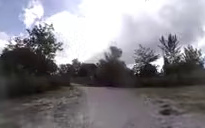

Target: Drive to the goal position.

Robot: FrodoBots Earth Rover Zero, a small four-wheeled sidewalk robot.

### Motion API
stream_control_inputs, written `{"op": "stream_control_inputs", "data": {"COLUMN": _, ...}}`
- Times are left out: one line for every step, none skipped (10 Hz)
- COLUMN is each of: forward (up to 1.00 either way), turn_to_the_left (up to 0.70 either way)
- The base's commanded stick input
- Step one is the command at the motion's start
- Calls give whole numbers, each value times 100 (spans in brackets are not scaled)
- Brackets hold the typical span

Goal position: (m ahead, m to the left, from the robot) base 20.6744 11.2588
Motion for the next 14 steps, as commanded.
{"op": "stream_control_inputs", "data": {"forward": 70, "turn_to_the_left": 35}}
{"op": "stream_control_inputs", "data": {"forward": 70, "turn_to_the_left": 10}}
{"op": "stream_control_inputs", "data": {"forward": 70, "turn_to_the_left": 0}}
{"op": "stream_control_inputs", "data": {"forward": 70, "turn_to_the_left": 0}}
{"op": "stream_control_inputs", "data": {"forward": 70, "turn_to_the_left": 0}}
{"op": "stream_control_inputs", "data": {"forward": 70, "turn_to_the_left": 0}}
{"op": "stream_control_inputs", "data": {"forward": 70, "turn_to_the_left": 0}}
{"op": "stream_control_inputs", "data": {"forward": 70, "turn_to_the_left": 0}}
{"op": "stream_control_inputs", "data": {"forward": 70, "turn_to_the_left": 0}}
{"op": "stream_control_inputs", "data": {"forward": 70, "turn_to_the_left": 0}}
{"op": "stream_control_inputs", "data": {"forward": 70, "turn_to_the_left": 0}}
{"op": "stream_control_inputs", "data": {"forward": 70, "turn_to_the_left": 0}}
{"op": "stream_control_inputs", "data": {"forward": 70, "turn_to_the_left": 0}}
{"op": "stream_control_inputs", "data": {"forward": 70, "turn_to_the_left": 0}}
